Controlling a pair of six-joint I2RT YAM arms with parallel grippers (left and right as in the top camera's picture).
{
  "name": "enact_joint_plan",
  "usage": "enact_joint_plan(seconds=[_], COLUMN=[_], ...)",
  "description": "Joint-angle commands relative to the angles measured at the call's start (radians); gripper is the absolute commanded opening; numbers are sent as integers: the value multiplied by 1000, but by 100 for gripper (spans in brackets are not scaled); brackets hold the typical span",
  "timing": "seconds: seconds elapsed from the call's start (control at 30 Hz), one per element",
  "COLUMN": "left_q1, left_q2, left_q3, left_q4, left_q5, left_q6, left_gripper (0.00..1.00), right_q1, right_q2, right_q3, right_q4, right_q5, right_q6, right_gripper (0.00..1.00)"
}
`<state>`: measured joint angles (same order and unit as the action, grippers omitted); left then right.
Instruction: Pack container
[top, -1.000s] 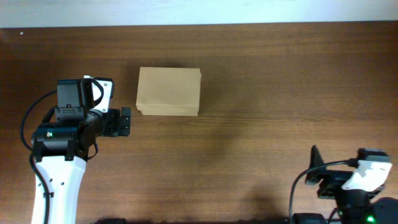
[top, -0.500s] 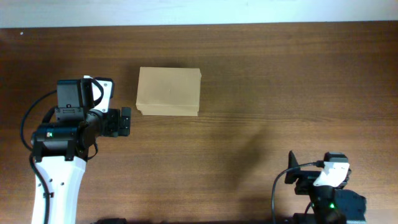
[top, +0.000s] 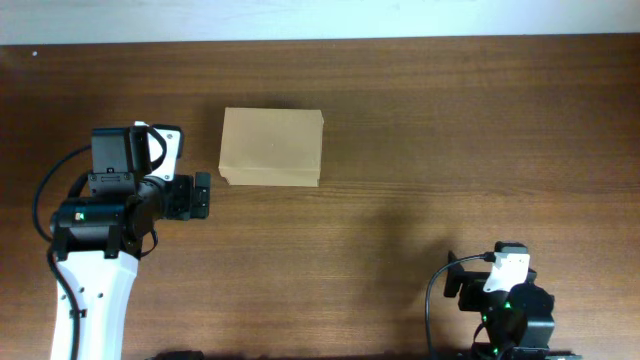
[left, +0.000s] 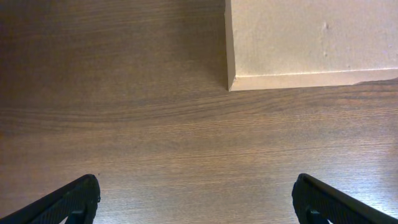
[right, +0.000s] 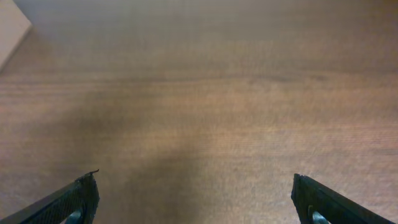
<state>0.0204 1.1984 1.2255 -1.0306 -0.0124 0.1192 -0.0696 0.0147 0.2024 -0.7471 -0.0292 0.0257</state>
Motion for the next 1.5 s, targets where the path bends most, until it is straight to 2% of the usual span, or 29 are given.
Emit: enact_joint_plan(seconds=[0.0,1.1,1.23,1.47], left_q1=[-3,-3,-6,-6], left_q2=[-15,-16,-115,-455], left_q3=[-4,-4,-8,-85], left_q4=[2,2,2,21], left_q5=[-3,-3,-3,-4], left_q6=[9,9,9,10], left_gripper=[100,100,100,100], right_q1=[-9,-10,-10,-10], right_q2=[-12,-11,-11,-11], right_q3=[-22,-40,-40,-40], right_q4=[7,3,3,3], right_q5=[-16,-15,-15,-15], right_q6=[10,10,9,10], right_gripper=[99,99,99,99])
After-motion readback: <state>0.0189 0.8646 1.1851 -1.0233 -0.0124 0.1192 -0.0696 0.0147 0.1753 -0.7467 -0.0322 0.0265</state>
